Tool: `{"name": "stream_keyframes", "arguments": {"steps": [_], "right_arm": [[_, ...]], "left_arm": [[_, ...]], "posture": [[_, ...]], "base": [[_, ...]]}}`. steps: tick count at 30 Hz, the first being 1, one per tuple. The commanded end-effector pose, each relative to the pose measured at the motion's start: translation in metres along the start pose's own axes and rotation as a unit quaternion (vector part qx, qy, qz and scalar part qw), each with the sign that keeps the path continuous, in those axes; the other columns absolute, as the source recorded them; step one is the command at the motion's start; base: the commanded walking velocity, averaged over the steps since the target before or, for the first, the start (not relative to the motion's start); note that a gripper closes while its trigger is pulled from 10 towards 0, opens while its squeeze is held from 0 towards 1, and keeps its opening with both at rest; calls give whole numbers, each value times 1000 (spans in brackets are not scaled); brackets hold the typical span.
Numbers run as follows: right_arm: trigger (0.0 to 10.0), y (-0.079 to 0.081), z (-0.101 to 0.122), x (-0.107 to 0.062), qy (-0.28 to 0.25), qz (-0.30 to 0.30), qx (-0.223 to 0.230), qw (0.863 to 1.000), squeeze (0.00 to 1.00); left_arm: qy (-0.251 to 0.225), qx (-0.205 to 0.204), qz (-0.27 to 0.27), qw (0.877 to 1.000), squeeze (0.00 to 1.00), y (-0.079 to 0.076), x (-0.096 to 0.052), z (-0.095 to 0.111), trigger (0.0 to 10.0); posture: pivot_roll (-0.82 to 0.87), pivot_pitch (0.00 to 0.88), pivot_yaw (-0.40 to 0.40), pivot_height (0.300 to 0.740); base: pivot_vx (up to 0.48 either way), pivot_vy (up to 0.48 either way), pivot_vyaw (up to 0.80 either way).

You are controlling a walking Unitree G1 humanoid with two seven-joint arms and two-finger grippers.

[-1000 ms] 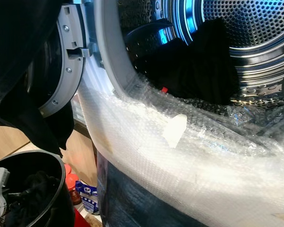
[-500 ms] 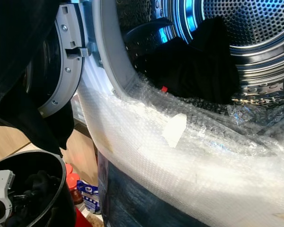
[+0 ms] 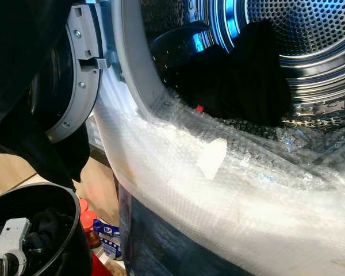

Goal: Clothes washing

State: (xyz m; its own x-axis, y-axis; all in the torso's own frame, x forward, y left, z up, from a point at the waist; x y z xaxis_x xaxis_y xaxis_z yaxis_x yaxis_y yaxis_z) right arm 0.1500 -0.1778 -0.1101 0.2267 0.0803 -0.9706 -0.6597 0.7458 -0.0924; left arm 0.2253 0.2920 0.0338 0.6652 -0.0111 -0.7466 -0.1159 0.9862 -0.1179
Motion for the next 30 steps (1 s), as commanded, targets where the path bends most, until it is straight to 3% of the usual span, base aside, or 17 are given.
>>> {"name": "stream_keyframes", "arguments": {"steps": [1,10,11,30], "right_arm": [[10000,2,-2,0,4,3,6,1000,0],[10000,3,-3,1,5,3,8,1000,0],[10000,3,-3,1,5,3,8,1000,0],[10000,1,0,0,4,5,5,1000,0]], "left_arm": [[28,17,17,999,0,5,1,-8,10000],[67,71,31,995,0,6,9,-22,10000],[72,85,33,993,0,5,10,-23,0],[59,110,23,992,0,-1,17,-14,0]], "posture": [[39,0,-30,740],[29,0,-28,740],[27,0,-27,740],[28,0,-36,740]], "base": [[0,0,0],[0,0,0],[0,0,0],[0,0,0]]}}
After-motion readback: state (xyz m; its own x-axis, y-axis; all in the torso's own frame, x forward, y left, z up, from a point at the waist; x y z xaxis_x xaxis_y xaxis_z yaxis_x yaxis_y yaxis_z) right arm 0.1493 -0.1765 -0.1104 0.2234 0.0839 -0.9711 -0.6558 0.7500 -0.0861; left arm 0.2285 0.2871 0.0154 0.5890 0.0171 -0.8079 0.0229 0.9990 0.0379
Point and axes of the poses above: a point about 5 cm out from each wrist's last joint towards the gripper, its own x axis pointing out of the wrist towards the gripper, its own z axis along the axis of the wrist's last joint, y = z × x, the point moved 1 cm from there along x, pointing out of the wrist towards the gripper, and after that the axes turned 5 degrees about -x, right-handed, at the moved point
